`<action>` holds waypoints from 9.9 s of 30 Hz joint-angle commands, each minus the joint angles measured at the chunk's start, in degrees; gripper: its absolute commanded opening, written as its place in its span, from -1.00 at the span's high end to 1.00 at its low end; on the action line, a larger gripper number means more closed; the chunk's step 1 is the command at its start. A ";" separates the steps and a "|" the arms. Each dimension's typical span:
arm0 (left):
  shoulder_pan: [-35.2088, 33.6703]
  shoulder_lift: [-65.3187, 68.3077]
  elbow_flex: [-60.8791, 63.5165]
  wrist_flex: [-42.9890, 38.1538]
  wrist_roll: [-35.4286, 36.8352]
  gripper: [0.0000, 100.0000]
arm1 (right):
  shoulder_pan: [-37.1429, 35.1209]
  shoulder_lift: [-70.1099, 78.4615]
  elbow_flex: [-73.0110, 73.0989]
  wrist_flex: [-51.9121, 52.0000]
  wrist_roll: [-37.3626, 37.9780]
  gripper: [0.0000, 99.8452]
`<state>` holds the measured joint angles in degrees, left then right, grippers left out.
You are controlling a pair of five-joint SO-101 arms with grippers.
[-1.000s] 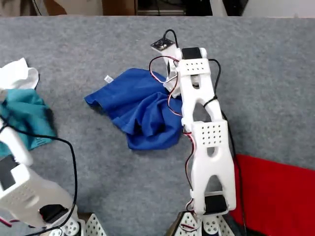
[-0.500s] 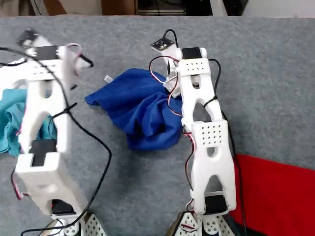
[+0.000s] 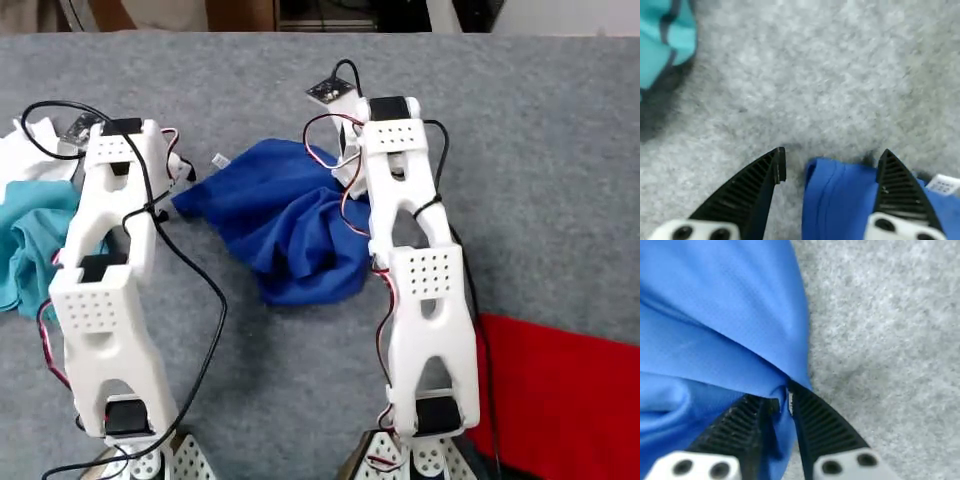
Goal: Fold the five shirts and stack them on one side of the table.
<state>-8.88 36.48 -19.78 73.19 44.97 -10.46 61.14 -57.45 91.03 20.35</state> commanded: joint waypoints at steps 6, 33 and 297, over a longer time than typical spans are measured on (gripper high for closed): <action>1.14 5.67 -7.82 -0.18 1.05 0.81 | 1.71 0.04 -1.89 -0.79 -0.35 0.98; 1.41 6.20 -40.00 18.81 -2.73 0.96 | -4.09 -2.68 -7.69 10.81 5.80 0.86; -18.64 -63.52 9.93 -11.25 -30.86 0.96 | 13.67 -81.80 15.52 -19.96 20.13 0.99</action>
<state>-28.48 -30.51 -16.18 72.92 10.51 4.40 -22.99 -49.36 76.35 42.33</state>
